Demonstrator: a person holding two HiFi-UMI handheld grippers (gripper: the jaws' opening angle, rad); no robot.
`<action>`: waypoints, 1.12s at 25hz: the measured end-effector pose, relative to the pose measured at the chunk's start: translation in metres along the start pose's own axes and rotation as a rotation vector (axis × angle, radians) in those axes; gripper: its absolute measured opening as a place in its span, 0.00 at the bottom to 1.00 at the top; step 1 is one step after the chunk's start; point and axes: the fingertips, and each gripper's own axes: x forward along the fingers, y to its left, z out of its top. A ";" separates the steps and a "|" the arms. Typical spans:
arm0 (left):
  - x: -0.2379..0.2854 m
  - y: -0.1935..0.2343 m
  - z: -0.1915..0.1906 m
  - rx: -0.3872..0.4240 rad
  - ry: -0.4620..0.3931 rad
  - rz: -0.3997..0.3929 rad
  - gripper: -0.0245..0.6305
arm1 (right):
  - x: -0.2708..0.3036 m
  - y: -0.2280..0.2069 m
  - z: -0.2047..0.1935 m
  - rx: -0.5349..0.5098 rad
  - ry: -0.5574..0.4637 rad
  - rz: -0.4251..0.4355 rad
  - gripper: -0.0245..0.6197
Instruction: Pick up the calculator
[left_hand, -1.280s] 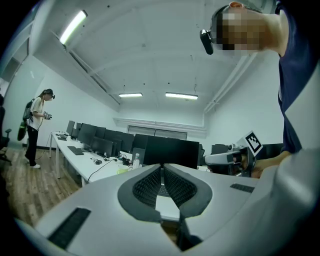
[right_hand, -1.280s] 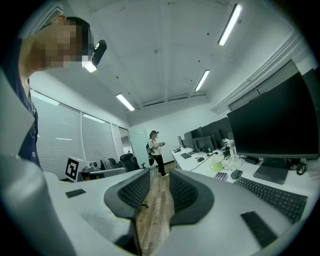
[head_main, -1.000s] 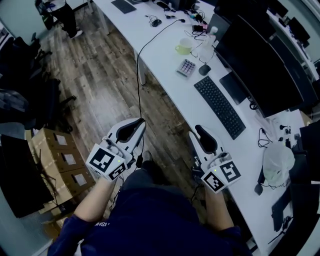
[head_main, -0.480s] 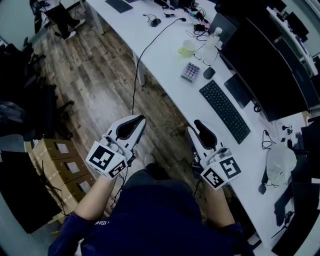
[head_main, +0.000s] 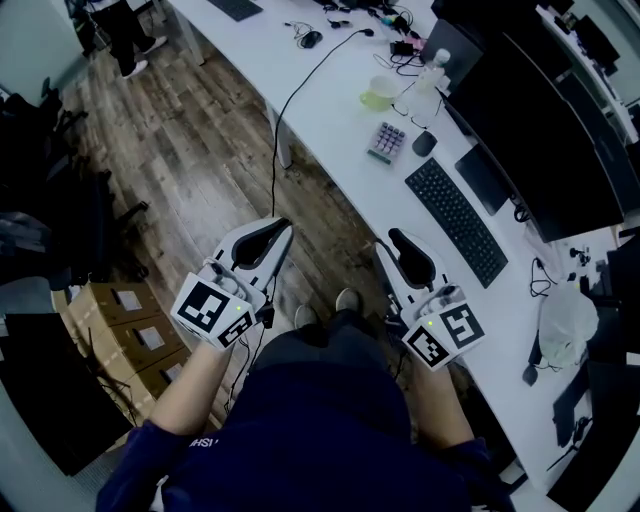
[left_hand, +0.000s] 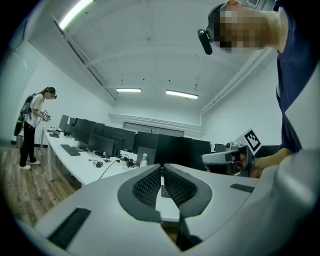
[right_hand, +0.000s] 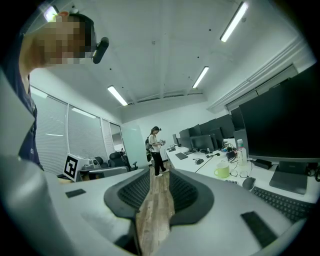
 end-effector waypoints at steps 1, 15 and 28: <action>0.002 0.002 0.000 -0.001 0.002 -0.001 0.10 | 0.002 -0.002 0.000 0.000 0.002 -0.002 0.21; 0.072 0.031 0.002 0.004 0.031 -0.011 0.10 | 0.044 -0.068 0.015 -0.016 0.003 -0.007 0.21; 0.143 0.064 0.007 -0.009 0.065 0.061 0.10 | 0.087 -0.143 0.026 -0.001 0.045 0.051 0.21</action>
